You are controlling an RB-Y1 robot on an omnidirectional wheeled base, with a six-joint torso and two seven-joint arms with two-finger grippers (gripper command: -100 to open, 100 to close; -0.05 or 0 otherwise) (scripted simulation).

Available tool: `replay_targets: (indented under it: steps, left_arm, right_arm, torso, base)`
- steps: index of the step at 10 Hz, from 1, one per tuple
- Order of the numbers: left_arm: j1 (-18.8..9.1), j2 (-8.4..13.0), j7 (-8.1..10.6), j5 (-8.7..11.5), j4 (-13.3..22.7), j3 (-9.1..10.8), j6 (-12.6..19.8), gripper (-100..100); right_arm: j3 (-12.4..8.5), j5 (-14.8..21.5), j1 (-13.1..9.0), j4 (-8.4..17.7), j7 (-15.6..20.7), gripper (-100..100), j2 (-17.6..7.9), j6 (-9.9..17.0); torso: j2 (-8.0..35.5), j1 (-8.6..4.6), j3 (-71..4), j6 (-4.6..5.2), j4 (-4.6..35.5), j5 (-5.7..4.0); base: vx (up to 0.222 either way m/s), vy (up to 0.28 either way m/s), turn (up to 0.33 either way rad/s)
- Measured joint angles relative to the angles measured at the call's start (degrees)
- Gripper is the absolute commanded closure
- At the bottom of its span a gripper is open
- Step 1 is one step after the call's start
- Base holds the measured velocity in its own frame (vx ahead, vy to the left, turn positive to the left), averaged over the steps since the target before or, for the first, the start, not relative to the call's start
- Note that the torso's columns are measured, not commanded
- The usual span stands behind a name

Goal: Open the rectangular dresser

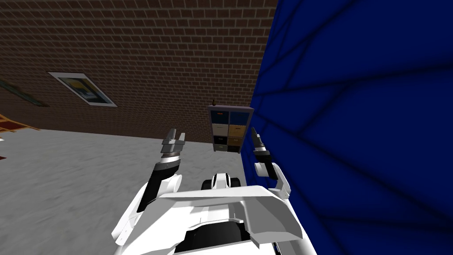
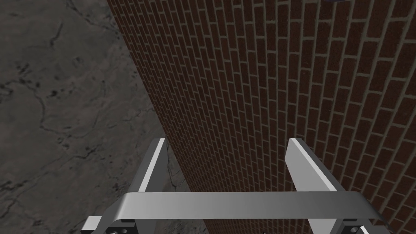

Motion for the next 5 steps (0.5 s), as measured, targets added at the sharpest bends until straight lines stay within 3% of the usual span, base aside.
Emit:
replay_targets:
  steps: [3, 5]
  left_arm:
    - [0.0, 0.0, 0.0, 0.0, 0.0, 0.0, 0.0, 0]
    - [0.0, 0.0, 0.0, 0.0, 0.0, 0.0, 0.0, 0]
  right_arm:
    - [-0.19, 2.49, -3.82, 1.78, 4.9, -100, -0.76, 1.52]
    - [-0.19, 3.24, -4.86, 2.13, 7.68, -100, -0.91, 2.21]
  torso:
    - [-0.02, 0.01, -0.01, -0.02, 0.0, 0.01]
    - [0.06, -0.01, 0.04, 0.0, 0.02, 0.0]
  base:
    - [0.025, 0.005, 0.025]
    - [0.013, 0.004, 0.016]
